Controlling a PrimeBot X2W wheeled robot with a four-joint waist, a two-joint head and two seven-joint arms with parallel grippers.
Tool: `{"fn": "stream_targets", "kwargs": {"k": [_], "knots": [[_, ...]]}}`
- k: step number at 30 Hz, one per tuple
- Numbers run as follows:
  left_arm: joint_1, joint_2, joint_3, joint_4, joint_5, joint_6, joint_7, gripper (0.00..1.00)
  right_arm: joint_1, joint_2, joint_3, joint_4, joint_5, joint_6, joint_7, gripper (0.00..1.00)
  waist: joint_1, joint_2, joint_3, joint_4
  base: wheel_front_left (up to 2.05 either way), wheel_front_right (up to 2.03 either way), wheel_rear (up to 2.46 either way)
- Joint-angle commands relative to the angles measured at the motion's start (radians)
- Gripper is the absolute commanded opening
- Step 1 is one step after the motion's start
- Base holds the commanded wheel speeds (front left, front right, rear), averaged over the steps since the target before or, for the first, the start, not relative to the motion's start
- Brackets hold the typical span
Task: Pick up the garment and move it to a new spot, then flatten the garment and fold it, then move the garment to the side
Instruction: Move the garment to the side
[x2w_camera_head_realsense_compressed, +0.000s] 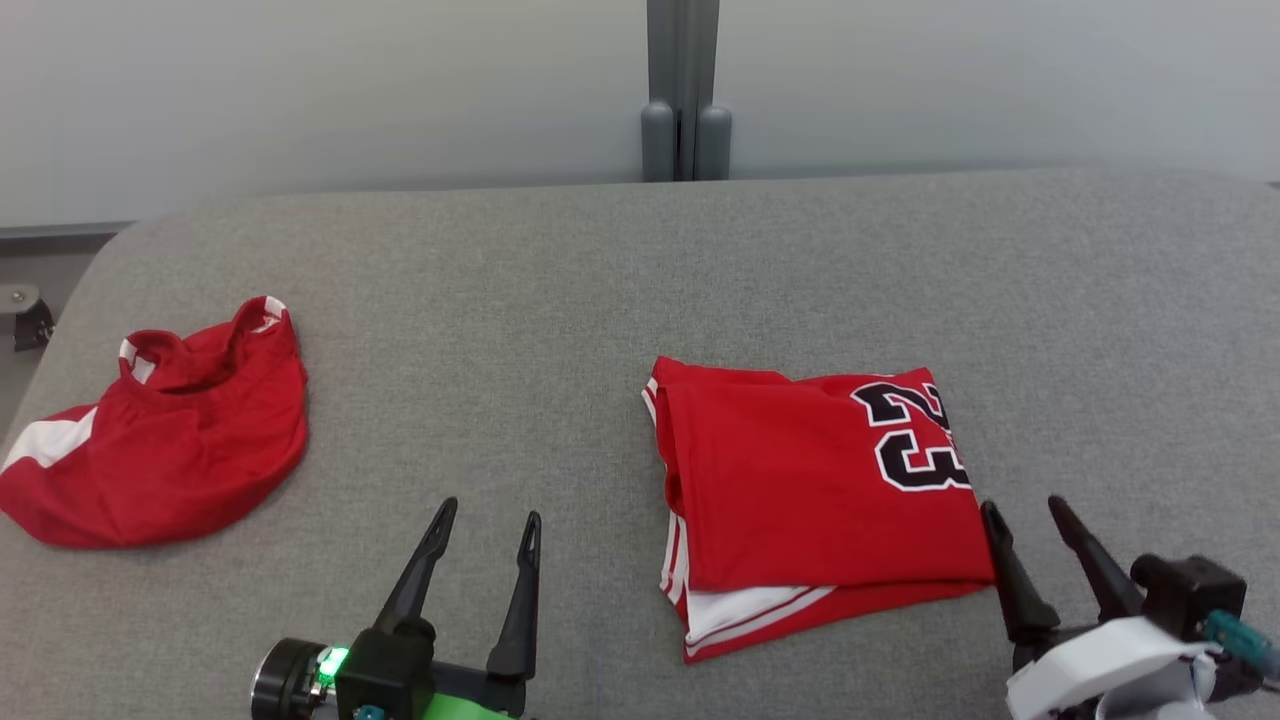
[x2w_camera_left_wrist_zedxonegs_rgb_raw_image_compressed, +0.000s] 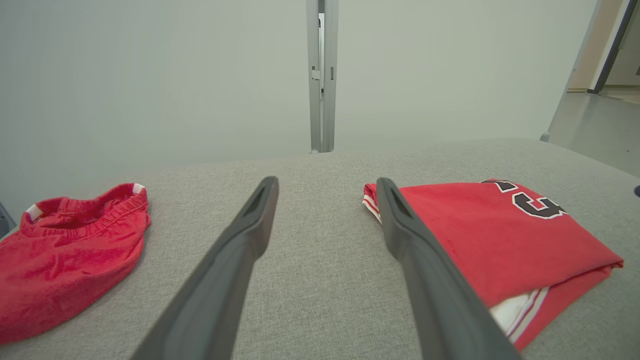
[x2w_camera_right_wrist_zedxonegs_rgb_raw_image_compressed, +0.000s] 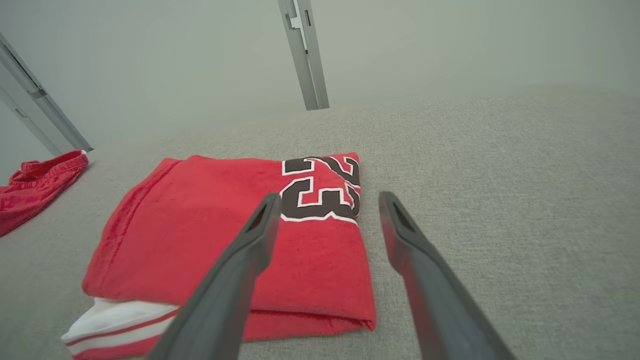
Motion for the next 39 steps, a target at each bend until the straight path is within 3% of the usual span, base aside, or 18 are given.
{"fn": "stream_targets", "kwargs": {"k": [1,10,18,19,21,22,27,32,39], "knots": [[-0.028,0.001,-0.004,-0.006,0.013,-0.007,-0.003,1.00,-0.050,-0.032,0.014,0.028,0.046,-0.001,0.006,1.00,0.0000,0.0000,0.054,-0.016,0.00,0.00,0.00],[-0.087,0.001,-0.038,-0.016,0.022,-0.015,-0.003,1.00,-0.263,-0.213,0.134,0.146,0.325,0.000,0.213,1.00,0.0000,0.0000,0.140,0.014,0.00,0.00,0.00],[-0.119,0.001,-0.052,-0.016,0.019,-0.015,-0.003,1.00,-0.348,-0.264,0.236,0.209,0.465,0.000,0.291,1.00,0.0000,0.0000,0.202,0.052,0.00,0.00,0.00],[-0.122,0.001,-0.052,-0.018,0.019,-0.014,-0.003,1.00,-0.354,-0.265,0.252,0.212,0.475,0.000,0.300,0.89,0.0000,0.0000,0.207,0.054,0.00,0.00,0.00],[-0.127,0.001,-0.049,-0.020,0.013,-0.009,-0.003,1.00,-0.367,-0.269,0.285,0.208,0.502,0.000,0.311,0.37,0.0000,0.0000,0.221,0.054,0.00,0.00,0.00],[-0.131,0.001,-0.047,-0.024,0.008,-0.007,-0.003,1.00,-0.375,-0.277,0.302,0.207,0.506,0.000,0.312,0.00,0.0000,0.0000,0.229,0.053,0.00,0.00,0.00],[-0.151,0.001,-0.045,-0.046,0.029,0.000,-0.003,1.00,-0.436,-0.331,0.322,0.228,0.462,-0.001,0.246,0.00,0.0000,0.0000,0.273,0.034,0.00,0.00,0.00],[-0.181,0.001,-0.022,-0.082,0.054,0.014,-0.002,1.00,-0.540,-0.396,0.271,0.277,0.379,-0.001,0.155,0.00,0.0000,0.0000,0.349,-0.002,0.00,0.00,0.00],[-0.228,0.016,0.017,-0.153,0.073,0.012,-0.002,1.00,-0.691,-0.493,0.191,0.327,0.305,-0.001,0.138,0.00,0.0000,0.0000,0.492,-0.064,0.00,0.00,0.00]]}}
